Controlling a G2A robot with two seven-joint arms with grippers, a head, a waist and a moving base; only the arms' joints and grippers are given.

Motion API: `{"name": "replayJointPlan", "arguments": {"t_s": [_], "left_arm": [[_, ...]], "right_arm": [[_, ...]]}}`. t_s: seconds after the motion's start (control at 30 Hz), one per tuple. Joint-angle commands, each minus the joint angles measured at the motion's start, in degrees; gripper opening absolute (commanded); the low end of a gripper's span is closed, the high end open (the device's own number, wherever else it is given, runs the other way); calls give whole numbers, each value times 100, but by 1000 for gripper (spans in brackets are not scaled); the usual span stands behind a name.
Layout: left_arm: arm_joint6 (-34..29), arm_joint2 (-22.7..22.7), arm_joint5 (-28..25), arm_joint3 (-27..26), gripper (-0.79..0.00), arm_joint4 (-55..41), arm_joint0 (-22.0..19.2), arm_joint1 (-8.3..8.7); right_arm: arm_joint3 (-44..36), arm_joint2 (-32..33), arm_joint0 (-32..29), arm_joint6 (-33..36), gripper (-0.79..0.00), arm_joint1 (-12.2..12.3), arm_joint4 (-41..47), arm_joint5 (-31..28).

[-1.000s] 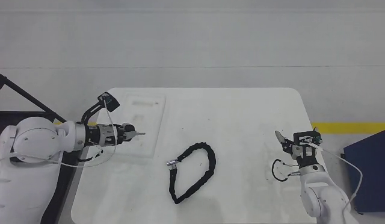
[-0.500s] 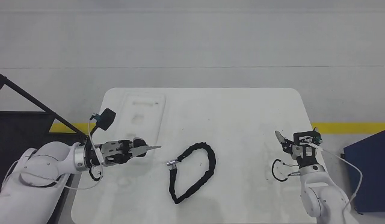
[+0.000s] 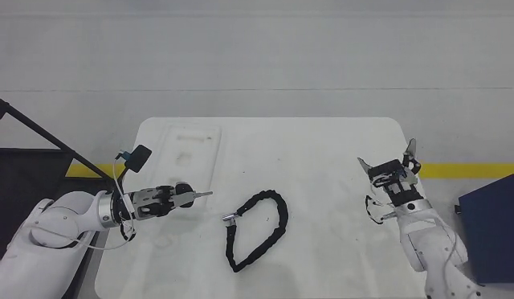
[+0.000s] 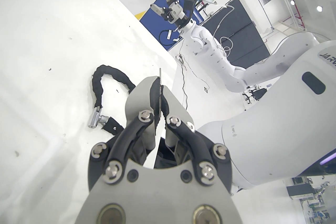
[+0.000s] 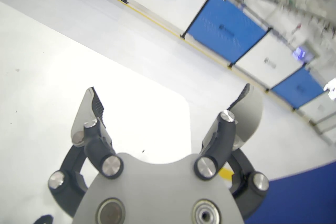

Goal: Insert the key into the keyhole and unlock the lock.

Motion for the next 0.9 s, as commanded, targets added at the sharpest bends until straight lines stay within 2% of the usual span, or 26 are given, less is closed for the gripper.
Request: {"name": "replayJointPlan", "arguments": {"t_s": [0.0,0.13,0.23,0.47,0.87], "left_arm": [[0,0,0,0,-785,0,0,0],[0,0,0,0,-785,0,0,0],[0,0,0,0,-785,0,0,0],[0,0,0,0,-785,0,0,0],[0,0,0,0,-785,0,0,0]], "right_arm": [[-179,-431,231,-31,0,-8,-658,-286],[-328,-1461,701,65,0,-66,-1415,-886],[-231,-2211,1062,193,0,-143,-1900,-1105],[158,-3393,1738,765,0,-340,-2477,-1681],[270,-3547,1841,845,0,-373,-2579,-1763]]}}
